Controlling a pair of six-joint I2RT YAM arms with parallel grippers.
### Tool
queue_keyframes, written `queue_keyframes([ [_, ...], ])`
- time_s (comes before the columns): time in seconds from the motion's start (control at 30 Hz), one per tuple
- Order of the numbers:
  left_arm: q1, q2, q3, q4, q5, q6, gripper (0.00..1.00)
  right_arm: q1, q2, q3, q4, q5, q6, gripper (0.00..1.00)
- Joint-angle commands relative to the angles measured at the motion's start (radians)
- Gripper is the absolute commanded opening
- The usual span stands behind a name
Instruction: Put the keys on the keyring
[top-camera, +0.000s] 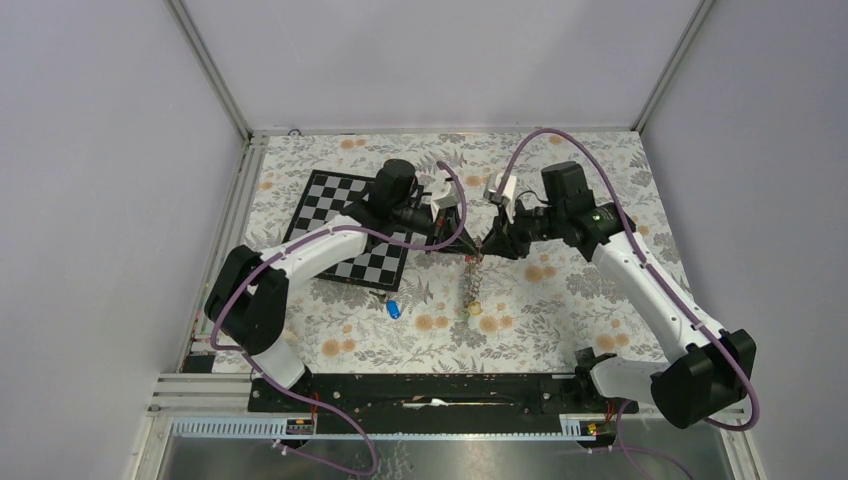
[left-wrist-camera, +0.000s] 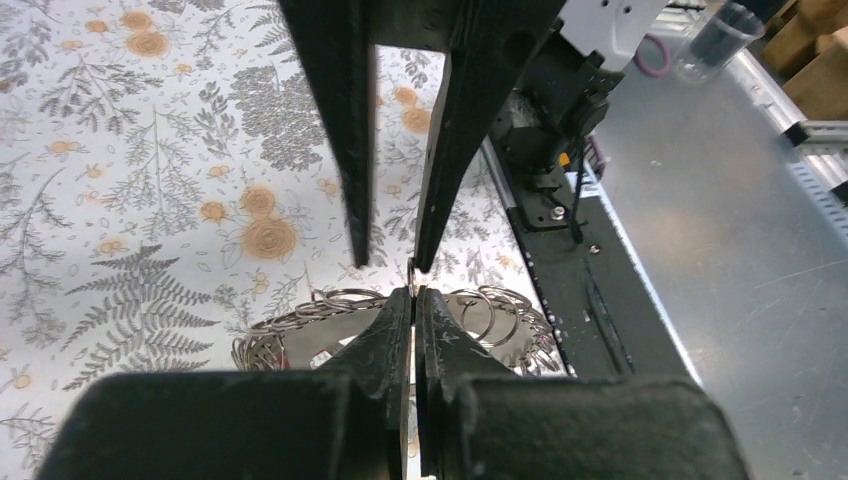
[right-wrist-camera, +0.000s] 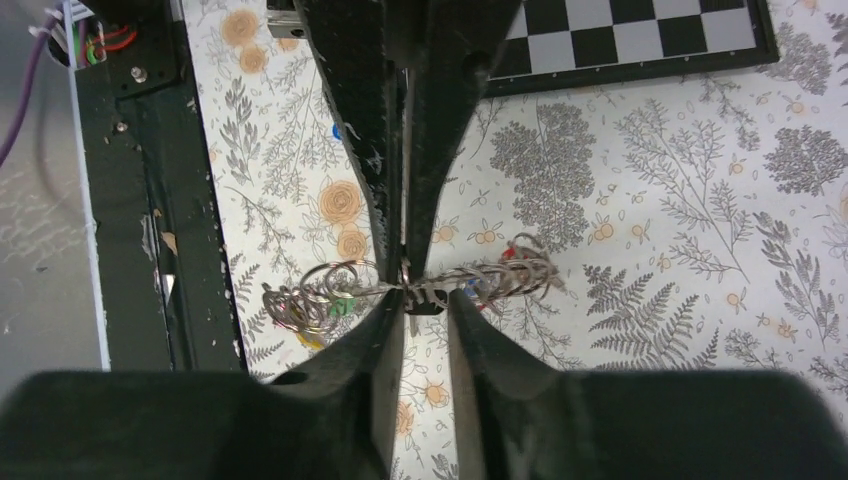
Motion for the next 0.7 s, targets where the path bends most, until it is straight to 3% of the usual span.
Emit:
queue_keyframes([
  [0.0, 0.009, -0.028, -0.059, 0.328, 0.095, -0.282, 0.0, -0.082, -0.041, 0.005, 0.083, -0.133, 0.057, 0.33],
  [0.13, 0.011, -0.008, -0.205, 1.014, 0.056, -0.763, 0.0, -0.117, -0.042, 0.006, 0.084, -0.235, 0.072, 0.37],
  [0.2, 0.009, 0.014, -0.239, 1.179, 0.029, -0.894, 0.0, -0.129, -0.042, -0.001, 0.09, -0.276, 0.079, 0.37],
  [0.67, 0.009, -0.016, -0.242, 0.975, -0.049, -0.769, 0.0, -0.14, -0.038, -0.012, 0.101, -0.347, 0.086, 0.43],
])
